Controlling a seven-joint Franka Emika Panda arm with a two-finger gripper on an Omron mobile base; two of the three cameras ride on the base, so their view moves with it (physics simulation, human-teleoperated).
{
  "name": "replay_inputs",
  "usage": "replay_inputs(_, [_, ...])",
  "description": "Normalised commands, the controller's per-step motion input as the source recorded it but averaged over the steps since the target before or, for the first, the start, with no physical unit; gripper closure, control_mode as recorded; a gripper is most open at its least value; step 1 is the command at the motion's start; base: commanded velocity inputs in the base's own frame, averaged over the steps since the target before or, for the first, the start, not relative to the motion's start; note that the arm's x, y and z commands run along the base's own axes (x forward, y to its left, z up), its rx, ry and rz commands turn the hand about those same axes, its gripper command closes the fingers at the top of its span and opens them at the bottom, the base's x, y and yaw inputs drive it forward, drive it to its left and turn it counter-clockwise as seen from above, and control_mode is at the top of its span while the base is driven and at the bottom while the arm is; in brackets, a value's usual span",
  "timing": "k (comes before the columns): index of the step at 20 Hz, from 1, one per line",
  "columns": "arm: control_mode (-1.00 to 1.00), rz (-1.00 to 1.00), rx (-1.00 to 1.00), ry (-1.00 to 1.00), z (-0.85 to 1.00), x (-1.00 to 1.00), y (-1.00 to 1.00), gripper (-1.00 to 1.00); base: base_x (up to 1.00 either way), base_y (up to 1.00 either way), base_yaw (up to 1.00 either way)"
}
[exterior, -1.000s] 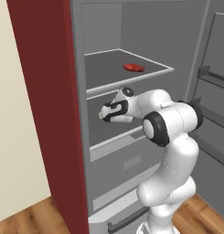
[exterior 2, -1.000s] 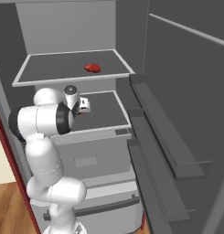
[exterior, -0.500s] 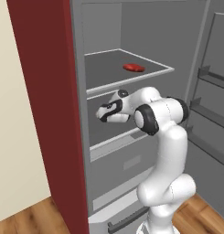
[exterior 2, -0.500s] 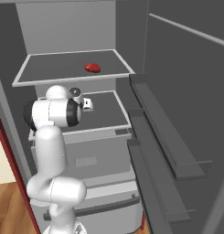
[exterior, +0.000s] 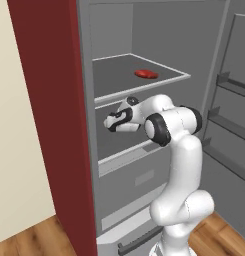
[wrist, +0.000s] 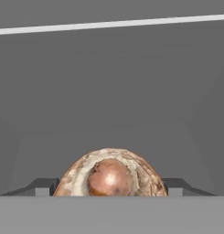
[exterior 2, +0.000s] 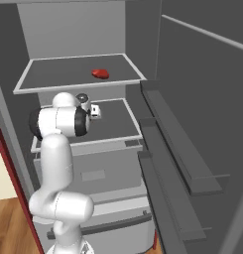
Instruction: Place one mushroom and one steak in each tupperware on the nearby counter, to pack two identical lunches.
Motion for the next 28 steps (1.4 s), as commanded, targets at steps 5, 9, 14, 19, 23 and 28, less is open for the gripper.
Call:
replay_inputs(5, [-1.00,0.00,0.00,-0.11,-0.13,-0.66,0.00,1.00,0.00,0.00,0.00])
replay_inputs(9, [-1.00,-0.02,0.00,-0.25,-0.07,-1.00,0.00,1.00,0.00,0.00,0.00])
replay_inputs(14, [-1.00,-0.17,0.01,-0.27,0.51,-1.00,0.00,1.00,0.00,0.00,0.00])
replay_inputs(19, [-1.00,-0.23,0.04,-0.19,1.00,-0.64,0.00,1.00,0.00,0.00,0.00])
replay_inputs(23, [-1.00,-0.20,0.05,-0.08,1.00,-0.36,0.01,1.00,0.00,0.00,0.00])
replay_inputs(28, [-1.00,-0.18,0.15,0.02,1.00,-0.46,0.20,1.00,0.00,0.00,0.00])
